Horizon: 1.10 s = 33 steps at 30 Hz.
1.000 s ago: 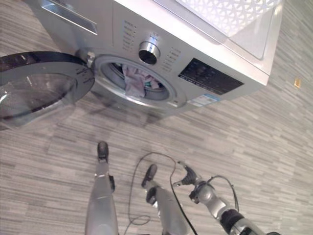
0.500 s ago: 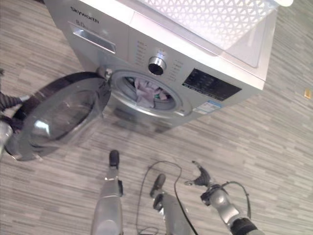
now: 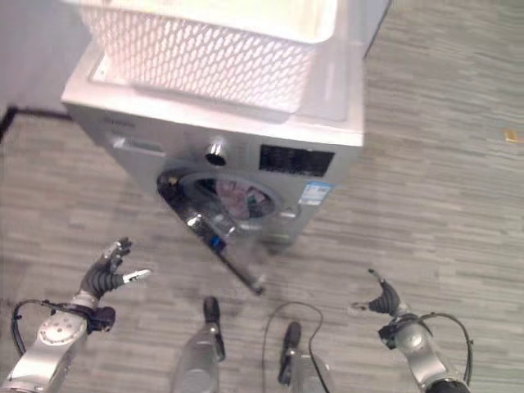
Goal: Grab the laundry basket,head to the washer,open it,put in the laundry and shut it.
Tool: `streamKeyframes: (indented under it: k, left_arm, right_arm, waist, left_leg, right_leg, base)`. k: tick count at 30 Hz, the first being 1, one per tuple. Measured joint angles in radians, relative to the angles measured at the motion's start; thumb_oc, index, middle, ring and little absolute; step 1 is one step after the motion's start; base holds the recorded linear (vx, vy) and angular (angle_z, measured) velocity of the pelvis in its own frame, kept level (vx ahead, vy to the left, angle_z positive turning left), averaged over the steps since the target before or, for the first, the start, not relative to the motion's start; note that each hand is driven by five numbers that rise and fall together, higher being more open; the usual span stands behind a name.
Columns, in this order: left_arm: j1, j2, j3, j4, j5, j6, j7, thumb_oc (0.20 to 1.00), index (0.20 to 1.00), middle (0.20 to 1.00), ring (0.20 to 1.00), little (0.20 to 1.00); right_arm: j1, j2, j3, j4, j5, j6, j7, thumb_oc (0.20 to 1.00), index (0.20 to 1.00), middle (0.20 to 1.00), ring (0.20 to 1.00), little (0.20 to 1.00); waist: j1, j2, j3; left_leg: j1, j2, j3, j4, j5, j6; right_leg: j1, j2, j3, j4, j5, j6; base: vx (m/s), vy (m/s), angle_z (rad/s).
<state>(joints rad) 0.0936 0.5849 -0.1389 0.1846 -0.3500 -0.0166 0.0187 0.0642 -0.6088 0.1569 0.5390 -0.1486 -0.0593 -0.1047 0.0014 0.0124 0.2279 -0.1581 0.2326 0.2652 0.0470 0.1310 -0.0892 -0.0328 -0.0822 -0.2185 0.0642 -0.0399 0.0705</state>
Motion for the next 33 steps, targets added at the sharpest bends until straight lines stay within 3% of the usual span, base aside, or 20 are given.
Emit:
streamKeyframes:
  k: [4, 5, 6, 8, 9, 12, 13, 16, 18, 19, 20, 21, 25, 29, 30, 33]
  left_arm:
    - [-0.277, -0.185, -0.236, 0.137, -0.002, 0.001, 0.014, 1.0, 1.0, 1.0, 1.0, 1.0]
    - [-0.354, -0.25, -0.306, 0.141, -0.021, 0.0, 0.027, 1.0, 1.0, 1.0, 1.0, 1.0]
    - [-0.525, -0.394, -0.407, 0.197, -0.11, -0.001, 0.074, 1.0, 1.0, 1.0, 1.0, 1.0]
    - [-0.631, -0.49, -0.474, 0.164, -0.157, -0.029, 0.099, 1.0, 1.0, 1.0, 1.0, 1.0]
    - [-0.641, -0.491, -0.475, 0.087, -0.159, -0.056, 0.1, 1.0, 1.0, 1.0, 1.0, 1.0]
    - [-0.513, -0.4, -0.421, -0.194, -0.16, -0.112, 0.101, 1.0, 1.0, 1.0, 1.0, 1.0]
    - [-0.413, -0.337, -0.369, -0.246, -0.159, -0.138, 0.095, 1.0, 1.0, 1.0, 1.0, 1.0]
    - [-0.125, -0.173, -0.244, -0.254, -0.161, -0.148, 0.038, 1.0, 1.0, 1.0, 1.0, 1.0]
    - [0.09, -0.071, -0.174, -0.21, -0.151, -0.154, 0.003, 1.0, 1.0, 1.0, 1.0, 1.0]
    - [0.175, -0.031, -0.145, -0.172, -0.15, -0.154, -0.005, 1.0, 1.0, 1.0, 1.0, 1.0]
    - [0.203, 0.0, -0.153, -0.118, -0.147, -0.153, -0.012, 1.0, 1.0, 1.0, 1.0, 1.0]
    - [0.242, 0.008, -0.138, -0.066, -0.14, -0.169, -0.036, 1.0, 1.0, 1.0, 1.0, 1.0]
    - [0.301, -0.047, -0.072, 0.21, -0.082, -0.197, -0.052, 1.0, 1.0, 1.0, 1.0, 1.0]
    - [0.236, -0.097, -0.059, 0.426, 0.015, -0.231, -0.027, 1.0, 1.0, 1.0, 1.0, 1.0]
    - [0.163, -0.158, -0.033, 0.571, 0.049, -0.248, -0.011, 1.0, 1.0, 1.0, 1.0, 1.0]
    - [0.102, -0.245, -0.024, 0.773, 0.099, -0.251, 0.05, 1.0, 1.0, 1.0, 1.0, 1.0]
  right_arm:
    - [0.011, 0.041, 0.026, 0.112, -0.004, 0.018, -0.002, 1.0, 1.0, 1.0, 1.0, 1.0]
    - [0.025, 0.056, 0.042, 0.113, -0.004, 0.014, -0.008, 1.0, 1.0, 1.0, 1.0, 1.0]
    - [0.044, 0.102, 0.06, 0.14, -0.003, 0.018, -0.027, 1.0, 1.0, 1.0, 1.0, 1.0]
    - [0.078, 0.126, 0.091, 0.139, -0.002, 0.015, -0.028, 1.0, 1.0, 1.0, 1.0, 1.0]
    - [0.102, 0.127, 0.09, 0.136, -0.001, 0.015, -0.031, 1.0, 1.0, 1.0, 1.0, 1.0]
    - [0.175, 0.127, 0.087, 0.138, 0.001, 0.015, -0.049, 1.0, 1.0, 1.0, 1.0, 1.0]
    - [0.203, 0.127, 0.087, 0.14, 0.002, 0.014, -0.049, 1.0, 1.0, 1.0, 1.0, 1.0]
    - [0.205, 0.139, 0.09, 0.144, 0.016, -0.008, -0.046, 1.0, 1.0, 1.0, 1.0, 1.0]
    - [0.21, 0.153, 0.109, 0.153, 0.015, -0.012, -0.04, 1.0, 1.0, 1.0, 1.0, 1.0]
    - [0.204, 0.165, 0.114, 0.154, 0.015, -0.024, -0.038, 1.0, 1.0, 1.0, 1.0, 1.0]
    - [0.215, 0.171, 0.12, 0.167, 0.015, -0.035, -0.024, 1.0, 1.0, 1.0, 1.0, 1.0]
    - [0.201, 0.169, 0.147, 0.176, 0.015, -0.037, -0.015, 1.0, 1.0, 1.0, 1.0, 1.0]
    - [0.149, 0.209, 0.182, 0.196, 0.015, -0.076, 0.019, 1.0, 1.0, 1.0, 1.0, 1.0]
    - [0.091, 0.226, 0.209, 0.242, 0.014, -0.101, 0.019, 1.0, 1.0, 1.0, 1.0, 1.0]
    - [0.067, 0.249, 0.221, 0.329, 0.012, -0.096, 0.018, 1.0, 1.0, 1.0, 1.0, 1.0]
    - [0.026, 0.279, 0.223, 0.449, -0.009, -0.096, 0.004, 1.0, 1.0, 1.0, 1.0, 1.0]
  waist:
    - [-0.019, 0.002, -0.059]
    - [-0.054, -0.012, -0.067]
    - [-0.095, -0.031, -0.078]
    - [-0.139, -0.041, -0.097]
    - [-0.156, -0.038, -0.101]
    - [-0.152, -0.013, -0.116]
    - [-0.123, 0.006, -0.127]
    - [-0.085, 0.031, -0.142]
    - [-0.019, 0.04, -0.141]
    - [-0.005, 0.036, -0.139]
    - [0.023, 0.035, -0.136]
    - [0.058, 0.038, -0.133]
    - [0.125, 0.032, -0.124]
    - [0.154, 0.034, -0.125]
    - [0.145, 0.035, -0.131]
    - [0.151, 0.042, -0.136]
  left_leg:
    - [0.033, 0.003, -0.008, -0.021, 0.007, -0.01]
    - [0.033, 0.009, -0.001, -0.02, 0.009, -0.012]
    - [0.035, 0.009, -0.017, -0.031, 0.017, -0.011]
    - [0.039, 0.005, -0.021, -0.049, 0.022, -0.014]
    - [0.048, 0.006, -0.017, -0.058, 0.024, -0.014]
    - [0.062, 0.014, -0.017, -0.068, 0.034, -0.022]
    - [0.067, 0.016, -0.024, -0.069, 0.035, -0.023]
    - [0.068, 0.016, -0.038, -0.072, 0.025, -0.012]
    - [0.071, 0.006, -0.045, -0.083, 0.024, -0.01]
    - [0.07, 0.003, -0.053, -0.084, 0.024, -0.01]
    - [0.067, -0.005, -0.068, -0.085, 0.025, -0.009]
    - [0.071, -0.018, -0.08, -0.087, 0.025, -0.008]
    - [0.063, -0.059, -0.147, -0.085, 0.028, 0.0]
    - [0.058, -0.074, -0.172, -0.084, 0.037, 0.002]
    - [0.053, -0.071, -0.201, -0.088, 0.042, 0.0]
    - [0.05, -0.071, -0.222, -0.087, 0.044, 0.0]
  right_leg:
    - [0.026, 0.006, -0.01, 0.01, -0.015, -0.002]
    - [0.016, 0.011, -0.008, 0.018, -0.016, -0.005]
    - [0.033, 0.016, -0.02, 0.019, -0.023, -0.003]
    - [0.036, 0.019, -0.025, 0.026, -0.022, -0.004]
    - [0.038, 0.022, -0.023, 0.023, -0.022, -0.004]
    - [0.054, 0.034, -0.026, -0.008, -0.007, -0.017]
    - [0.065, 0.036, -0.033, -0.014, -0.009, -0.016]
    - [0.067, 0.036, -0.04, -0.016, -0.029, -0.011]
    - [0.071, 0.031, -0.05, -0.007, -0.037, -0.011]
    - [0.075, 0.027, -0.059, -0.008, -0.041, -0.011]
    - [0.084, 0.019, -0.078, -0.002, -0.05, -0.003]
    - [0.092, 0.01, -0.092, 0.007, -0.059, 0.0]
    - [0.119, -0.025, -0.15, 0.032, -0.091, 0.017]
    - [0.134, -0.02, -0.167, 0.039, -0.096, 0.021]
    - [0.14, -0.022, -0.191, 0.034, -0.097, 0.019]
    - [0.158, -0.011, -0.211, 0.032, -0.103, 0.012]
  base:
    - [0.0, -0.058, 0.05]
    - [0.08, -0.091, 0.06]
    - [0.06, -0.08, 0.1]
    - [0.02, -0.043, 0.03]
    - [0.0, -0.016, -0.16]
    - [0.01, 0.006, 0.01]
    - [0.01, 0.017, 0.15]
    - [0.01, 0.021, 0.11]
    - [0.0, 0.022, 0.21]
    - [0.0, 0.023, 0.39]
    - [-0.02, 0.02, 0.52]
    - [-0.05, 0.011, 0.6]
    - [-0.06, 0.008, 0.55]
    - [-0.07, 0.003, 0.2]
    - [-0.04, -0.016, 0.45]
    - [-0.04, -0.025, 0.26]
